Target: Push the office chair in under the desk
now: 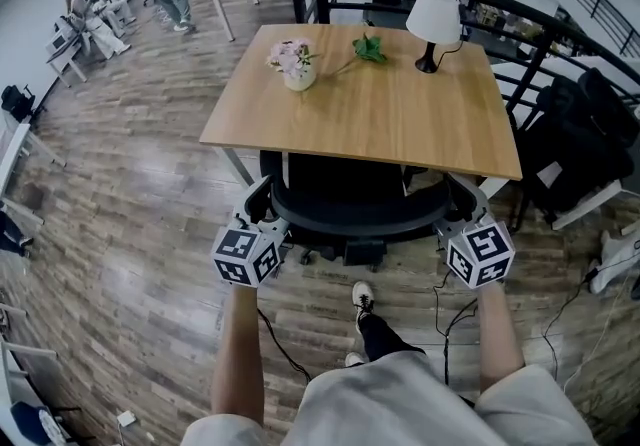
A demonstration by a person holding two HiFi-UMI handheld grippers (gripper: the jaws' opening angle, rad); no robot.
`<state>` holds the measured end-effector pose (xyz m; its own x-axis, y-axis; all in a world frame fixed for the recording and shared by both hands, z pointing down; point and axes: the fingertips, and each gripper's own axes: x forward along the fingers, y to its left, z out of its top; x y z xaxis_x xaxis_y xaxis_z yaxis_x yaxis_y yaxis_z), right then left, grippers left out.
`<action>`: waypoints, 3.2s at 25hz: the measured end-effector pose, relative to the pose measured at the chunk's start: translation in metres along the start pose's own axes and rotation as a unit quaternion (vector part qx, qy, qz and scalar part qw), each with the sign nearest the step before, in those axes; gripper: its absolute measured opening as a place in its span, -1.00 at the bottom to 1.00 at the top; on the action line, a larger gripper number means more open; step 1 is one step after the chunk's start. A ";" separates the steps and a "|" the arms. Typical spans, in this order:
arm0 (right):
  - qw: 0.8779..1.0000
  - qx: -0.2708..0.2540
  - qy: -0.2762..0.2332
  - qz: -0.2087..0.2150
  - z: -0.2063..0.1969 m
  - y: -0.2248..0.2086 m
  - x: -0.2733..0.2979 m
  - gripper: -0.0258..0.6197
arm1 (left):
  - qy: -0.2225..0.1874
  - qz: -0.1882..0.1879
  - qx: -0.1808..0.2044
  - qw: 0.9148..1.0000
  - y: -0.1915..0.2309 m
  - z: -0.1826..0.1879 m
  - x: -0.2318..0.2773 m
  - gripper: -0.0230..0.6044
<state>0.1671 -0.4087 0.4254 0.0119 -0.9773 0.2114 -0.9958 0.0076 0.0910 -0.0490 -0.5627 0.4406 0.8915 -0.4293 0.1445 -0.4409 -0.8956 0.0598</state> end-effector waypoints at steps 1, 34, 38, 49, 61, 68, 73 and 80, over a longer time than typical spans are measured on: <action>1.000 0.001 0.000 -0.001 0.000 -0.003 0.005 -0.14 | 0.000 0.000 0.000 1.000 0.003 0.000 0.005 0.03; 0.999 0.032 0.001 -0.010 0.023 -0.086 0.116 -0.14 | 0.000 -0.034 0.014 0.999 0.079 0.033 0.143 0.03; 0.999 0.035 0.001 -0.012 0.023 -0.087 0.125 -0.13 | -0.001 -0.042 0.017 0.999 0.088 0.034 0.152 0.03; 0.999 0.028 0.007 0.015 0.020 -0.083 0.147 -0.10 | 0.003 -0.054 0.024 0.998 0.111 0.035 0.165 0.03; 0.998 0.017 0.006 0.063 0.018 -0.076 0.170 -0.08 | 0.000 -0.071 0.033 0.997 0.129 0.042 0.175 0.03; 0.998 0.017 -0.001 0.064 0.017 -0.076 0.174 -0.08 | 0.000 -0.071 0.033 0.997 0.131 0.042 0.175 0.03; 0.998 0.017 0.001 0.065 0.018 -0.075 0.173 -0.08 | -0.002 -0.069 0.035 0.997 0.131 0.042 0.173 0.03; 0.997 0.029 0.032 0.065 0.015 -0.072 0.171 -0.07 | -0.008 -0.062 0.045 0.997 0.131 0.039 0.170 0.04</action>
<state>0.2396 -0.5798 0.4403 -0.1130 -0.9536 0.2789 -0.9929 0.1186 0.0032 0.0491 -0.7574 0.4342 0.9404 -0.3158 0.1264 -0.3167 -0.9484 -0.0132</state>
